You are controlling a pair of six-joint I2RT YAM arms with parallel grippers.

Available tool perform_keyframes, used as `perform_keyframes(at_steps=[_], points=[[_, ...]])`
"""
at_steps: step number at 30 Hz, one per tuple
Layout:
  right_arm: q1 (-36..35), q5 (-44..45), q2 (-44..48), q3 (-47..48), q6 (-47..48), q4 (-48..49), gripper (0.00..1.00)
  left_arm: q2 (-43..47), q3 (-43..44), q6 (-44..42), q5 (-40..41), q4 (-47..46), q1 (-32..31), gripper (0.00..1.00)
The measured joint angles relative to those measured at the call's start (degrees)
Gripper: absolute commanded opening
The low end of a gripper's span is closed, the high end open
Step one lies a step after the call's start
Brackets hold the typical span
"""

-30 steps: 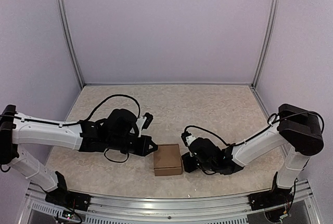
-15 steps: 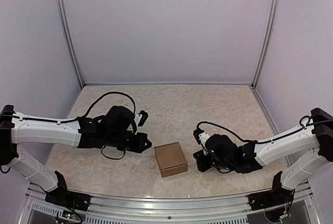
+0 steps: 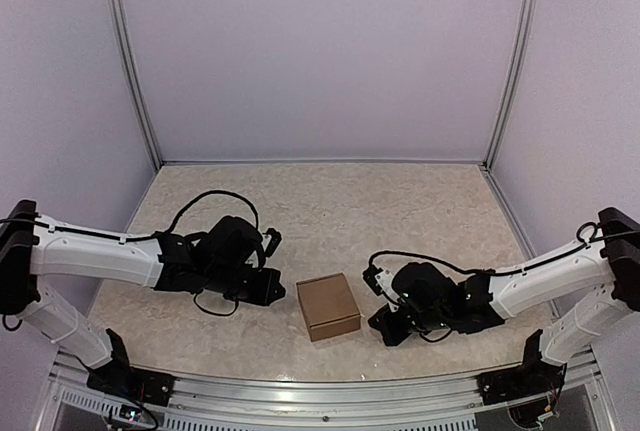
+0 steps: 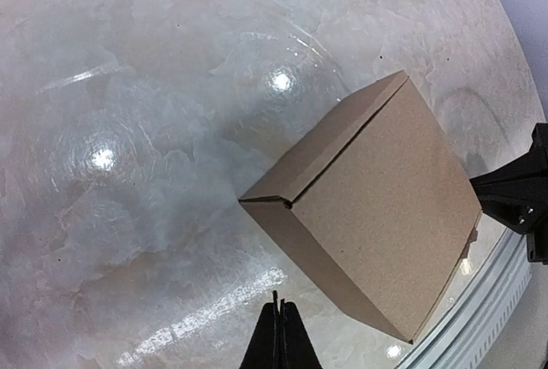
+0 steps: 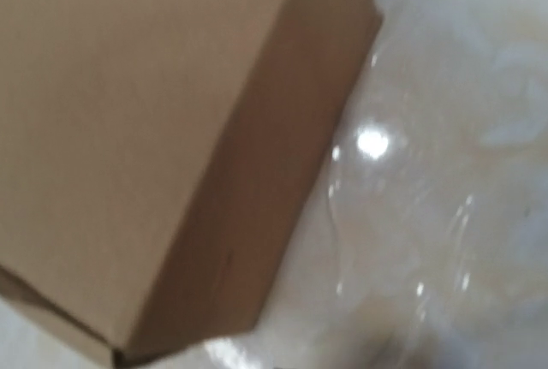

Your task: Fold the paper box

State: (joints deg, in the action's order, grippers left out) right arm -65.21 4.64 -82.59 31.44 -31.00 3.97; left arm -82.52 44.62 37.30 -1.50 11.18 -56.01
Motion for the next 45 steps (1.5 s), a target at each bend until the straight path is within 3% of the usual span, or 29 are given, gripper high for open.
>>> perform_keyframes(at_steps=[10,19,34,39,45], points=[[-3.37,-2.29,-1.73,1.29,-1.64,-2.49,0.00,-1.18,-1.64,0.24,0.00,-0.13,0.00,0.00],[-6.78,-3.23,-10.91,11.32,-1.81,0.90,0.00,0.70,-5.57,1.36,0.26,-0.39,0.50,0.00],[-4.50,10.10,-28.57,36.54,4.74,2.36,0.00,12.11,-10.86,3.26,4.61,1.03,1.36,0.00],[-2.08,10.84,-28.74,39.21,7.45,2.38,0.00,15.23,-10.86,3.23,6.14,1.95,1.84,0.00],[-1.07,11.69,-28.04,39.06,9.38,2.36,0.00,16.76,-10.82,2.34,7.21,4.20,3.48,0.08]])
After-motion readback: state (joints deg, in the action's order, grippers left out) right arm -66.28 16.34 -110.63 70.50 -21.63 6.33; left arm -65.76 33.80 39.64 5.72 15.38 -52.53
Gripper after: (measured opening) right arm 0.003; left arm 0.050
